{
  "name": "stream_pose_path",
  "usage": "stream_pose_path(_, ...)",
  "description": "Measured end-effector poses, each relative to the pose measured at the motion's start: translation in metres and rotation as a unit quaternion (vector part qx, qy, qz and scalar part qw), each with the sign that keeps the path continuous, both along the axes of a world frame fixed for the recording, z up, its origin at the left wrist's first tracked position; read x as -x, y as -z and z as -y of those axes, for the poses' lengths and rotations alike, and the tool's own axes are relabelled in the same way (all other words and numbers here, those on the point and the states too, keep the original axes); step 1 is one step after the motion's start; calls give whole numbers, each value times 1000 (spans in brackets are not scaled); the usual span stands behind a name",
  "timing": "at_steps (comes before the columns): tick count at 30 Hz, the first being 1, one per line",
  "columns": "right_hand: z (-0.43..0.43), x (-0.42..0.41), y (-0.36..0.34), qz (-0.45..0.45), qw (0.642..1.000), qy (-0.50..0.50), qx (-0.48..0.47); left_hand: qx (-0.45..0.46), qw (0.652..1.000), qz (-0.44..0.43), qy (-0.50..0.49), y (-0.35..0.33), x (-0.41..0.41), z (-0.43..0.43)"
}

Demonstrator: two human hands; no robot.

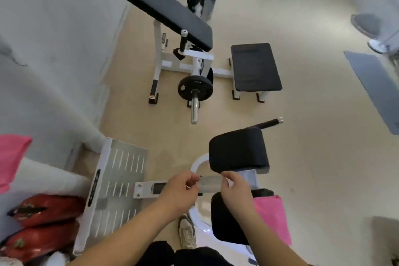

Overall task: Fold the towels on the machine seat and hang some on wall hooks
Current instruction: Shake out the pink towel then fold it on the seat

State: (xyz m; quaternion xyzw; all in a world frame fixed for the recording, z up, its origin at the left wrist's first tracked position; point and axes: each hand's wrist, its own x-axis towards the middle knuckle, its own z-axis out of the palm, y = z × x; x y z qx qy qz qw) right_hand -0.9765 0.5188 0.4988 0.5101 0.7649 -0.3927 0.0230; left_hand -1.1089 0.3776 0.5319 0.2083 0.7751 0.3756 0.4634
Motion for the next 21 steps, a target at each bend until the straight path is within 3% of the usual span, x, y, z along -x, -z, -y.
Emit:
stream_pose_path(4,-44,-83,11,63,993,66,-81,14,998,16,51,13,-60,-50)
stream_pose_path(8,-72,-141,41,130,987,89,-40,25,995,15,97,19,-98,-74)
stream_pose_path(13,-92,-176,75,111,978,178,18,61,993,-19,103,30,-107,-79)
stream_pose_path(17,-108,-178,75,125,973,169,90,82,991,-22,106,39,-115,-84)
stream_pose_path(21,-106,-161,45,39,983,155,93,83,991,-5,109,42,-125,-89)
